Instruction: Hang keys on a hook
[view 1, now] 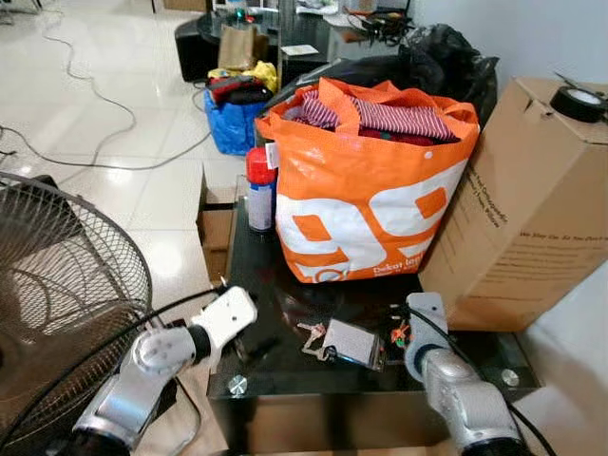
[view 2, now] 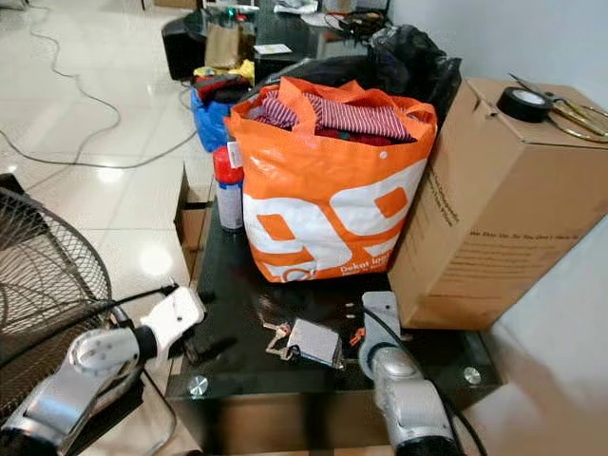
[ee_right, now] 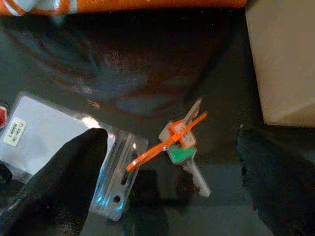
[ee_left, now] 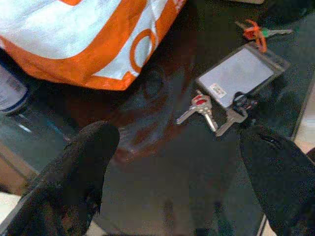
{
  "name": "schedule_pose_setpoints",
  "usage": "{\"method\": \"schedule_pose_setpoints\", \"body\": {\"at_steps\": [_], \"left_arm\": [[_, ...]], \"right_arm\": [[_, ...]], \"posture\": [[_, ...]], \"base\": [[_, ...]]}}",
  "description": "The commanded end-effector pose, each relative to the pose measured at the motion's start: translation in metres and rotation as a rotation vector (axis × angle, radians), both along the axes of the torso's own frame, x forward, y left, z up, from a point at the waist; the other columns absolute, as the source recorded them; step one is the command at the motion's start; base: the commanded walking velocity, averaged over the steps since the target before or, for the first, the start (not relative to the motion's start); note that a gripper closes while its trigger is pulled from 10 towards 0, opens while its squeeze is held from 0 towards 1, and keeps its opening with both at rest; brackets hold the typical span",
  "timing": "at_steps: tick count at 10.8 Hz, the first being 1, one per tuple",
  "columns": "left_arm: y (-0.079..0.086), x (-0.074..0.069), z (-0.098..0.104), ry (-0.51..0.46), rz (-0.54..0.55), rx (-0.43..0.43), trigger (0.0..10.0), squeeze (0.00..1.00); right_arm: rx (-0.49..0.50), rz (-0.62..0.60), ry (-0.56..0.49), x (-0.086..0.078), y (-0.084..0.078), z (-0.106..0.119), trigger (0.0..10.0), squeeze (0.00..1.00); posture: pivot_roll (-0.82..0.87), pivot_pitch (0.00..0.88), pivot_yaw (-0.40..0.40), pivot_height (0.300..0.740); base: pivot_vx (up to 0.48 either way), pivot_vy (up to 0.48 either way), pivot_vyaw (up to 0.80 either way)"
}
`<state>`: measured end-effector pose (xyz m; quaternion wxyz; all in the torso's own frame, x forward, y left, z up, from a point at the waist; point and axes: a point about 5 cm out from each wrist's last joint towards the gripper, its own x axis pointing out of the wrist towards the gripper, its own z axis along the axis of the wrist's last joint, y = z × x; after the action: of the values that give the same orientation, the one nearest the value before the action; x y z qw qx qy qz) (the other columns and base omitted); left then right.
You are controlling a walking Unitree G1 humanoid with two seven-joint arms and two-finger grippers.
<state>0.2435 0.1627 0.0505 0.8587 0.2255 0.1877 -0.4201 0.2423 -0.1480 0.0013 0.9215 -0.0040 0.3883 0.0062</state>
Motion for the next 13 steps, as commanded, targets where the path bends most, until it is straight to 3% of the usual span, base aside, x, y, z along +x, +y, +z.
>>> {"method": "schedule_pose_setpoints", "body": {"at_steps": [1, 5, 6, 7, 8, 13], "left_arm": [[-0.002, -0.002, 0.003, -0.008, -0.016, -0.017, 10.0, 0.73], [0.003, -0.012, 0.002, 0.017, -0.005, -0.025, 10.0, 0.73], [0.003, -0.014, 0.001, 0.02, -0.003, -0.025, 10.0, 0.73], [0.002, -0.015, 0.001, 0.024, -0.001, -0.026, 10.0, 0.73], [0.003, -0.016, 0.0, 0.026, 0.002, -0.026, 10.0, 0.73], [0.004, -0.018, 0.0, 0.042, -0.002, -0.02, 10.0, 0.73]], "right_arm": [[0.03, -0.031, 0.054, -0.002, -0.001, -0.005, 10.0, 0.0], [0.12, -0.128, 0.076, 0.009, 0.01, -0.012, 10.0, 0.0], [0.132, -0.155, 0.079, 0.01, 0.009, -0.013, 7.0, 0.0], [0.14, -0.163, 0.093, 0.011, 0.009, -0.015, 1.6, 0.0], [0.139, -0.173, 0.111, 0.011, 0.009, -0.018, 0.0, 0.0], [0.178, -0.273, 0.165, 0.014, 0.015, -0.033, 0.0, 0.0]], "posture": [[-0.02, 0.0, -0.079, 0.74], [0.0, 0.0, -0.116, 0.74], [0.01, 0.0, -0.126, 0.74], [0.01, 0.0, -0.131, 0.74], [0.01, 0.0, -0.135, 0.74], [0.01, 0.0, -0.121, 0.74]], "base": [[0.0, 0.0, 0.0], [0.0, 0.0, 0.0], [0.0, 0.0, 0.0], [0.0, 0.0, 0.0], [0.0, 0.0, 0.0], [0.0, 0.0, 0.0]]}}
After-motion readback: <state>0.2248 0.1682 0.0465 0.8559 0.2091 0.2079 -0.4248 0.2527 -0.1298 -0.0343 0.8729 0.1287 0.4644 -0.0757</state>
